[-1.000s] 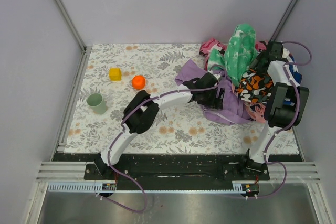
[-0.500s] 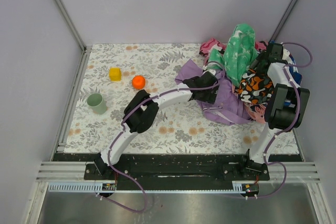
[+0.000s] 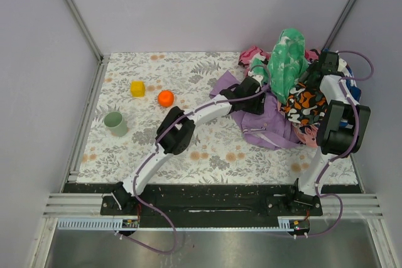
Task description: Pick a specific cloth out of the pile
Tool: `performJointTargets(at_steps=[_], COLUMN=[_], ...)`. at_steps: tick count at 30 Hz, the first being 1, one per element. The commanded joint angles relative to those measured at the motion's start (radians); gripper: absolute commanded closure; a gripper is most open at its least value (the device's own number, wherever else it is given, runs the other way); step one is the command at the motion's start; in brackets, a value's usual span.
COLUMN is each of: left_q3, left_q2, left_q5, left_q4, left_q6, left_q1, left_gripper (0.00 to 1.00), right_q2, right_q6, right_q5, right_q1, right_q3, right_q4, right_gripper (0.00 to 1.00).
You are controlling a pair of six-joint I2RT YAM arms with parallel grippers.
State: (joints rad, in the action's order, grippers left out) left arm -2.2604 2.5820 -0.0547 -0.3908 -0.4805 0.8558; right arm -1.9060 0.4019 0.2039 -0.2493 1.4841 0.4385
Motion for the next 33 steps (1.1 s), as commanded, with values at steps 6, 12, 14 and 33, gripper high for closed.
performJointTargets(at_steps=[6, 12, 14, 33], left_q3=[0.132, 0.438, 0.431, 0.202], left_q2=[-0.349, -0.972, -1.123, -1.421], left_q5=[0.030, 0.329, 0.430, 0.460], left_q4=[-0.043, -0.008, -0.026, -0.212], left_q6=[0.107, 0.262, 0.325, 0.384], left_q1=[0.028, 0.002, 0.000, 0.000], left_gripper=[1.00, 1.00, 1.00, 1.00], right_q2=[-0.039, -0.106, -0.123, 0.019], right_q6=[0.011, 0.025, 0.028, 0.017], right_q5=[-0.011, -0.004, -0.011, -0.037], right_q1=[-0.013, -0.019, -0.024, -0.031], right_q3=[-0.047, -0.028, -0.027, -0.038], right_q4=[0.184, 0.200, 0.204, 0.218], right_gripper=[0.01, 0.01, 0.01, 0.00])
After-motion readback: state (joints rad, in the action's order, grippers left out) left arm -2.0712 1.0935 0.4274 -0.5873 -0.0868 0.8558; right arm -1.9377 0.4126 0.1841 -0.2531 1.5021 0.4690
